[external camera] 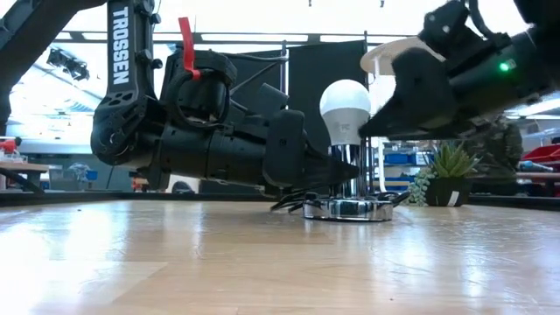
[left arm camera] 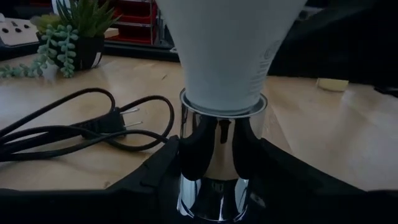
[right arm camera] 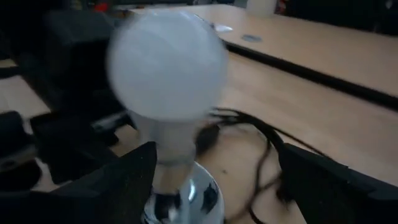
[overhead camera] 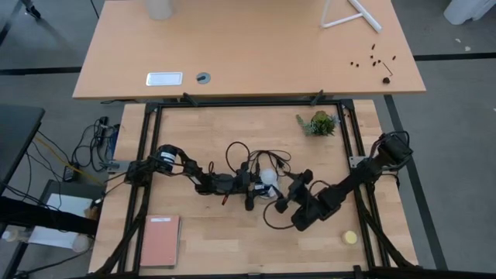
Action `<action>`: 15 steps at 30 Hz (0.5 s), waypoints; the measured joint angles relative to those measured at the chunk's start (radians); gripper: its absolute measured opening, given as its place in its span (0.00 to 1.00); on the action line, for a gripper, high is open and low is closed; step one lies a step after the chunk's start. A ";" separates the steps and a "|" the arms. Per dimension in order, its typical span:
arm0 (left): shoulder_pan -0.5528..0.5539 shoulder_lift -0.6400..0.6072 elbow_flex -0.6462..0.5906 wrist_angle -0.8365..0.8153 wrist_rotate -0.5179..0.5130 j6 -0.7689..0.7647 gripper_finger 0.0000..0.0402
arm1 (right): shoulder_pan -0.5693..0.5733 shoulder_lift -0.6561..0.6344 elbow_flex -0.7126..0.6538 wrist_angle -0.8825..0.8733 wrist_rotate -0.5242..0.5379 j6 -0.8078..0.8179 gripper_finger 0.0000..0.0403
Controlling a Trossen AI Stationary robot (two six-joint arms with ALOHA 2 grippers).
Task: Screw lightbulb
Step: Remove the lightbulb from the lamp
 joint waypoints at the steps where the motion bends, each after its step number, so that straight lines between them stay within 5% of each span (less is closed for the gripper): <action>1: 0.000 0.000 0.000 -0.002 0.000 0.001 0.46 | 0.003 -0.002 0.000 -0.069 0.000 0.079 0.86; 6: 0.000 0.000 0.000 -0.002 0.000 0.002 0.46 | 0.000 -0.003 -0.001 -0.346 -0.060 0.499 0.86; 15: 0.001 0.000 0.000 -0.001 0.000 0.012 0.46 | 0.018 -0.003 0.000 0.107 -0.129 -0.038 0.86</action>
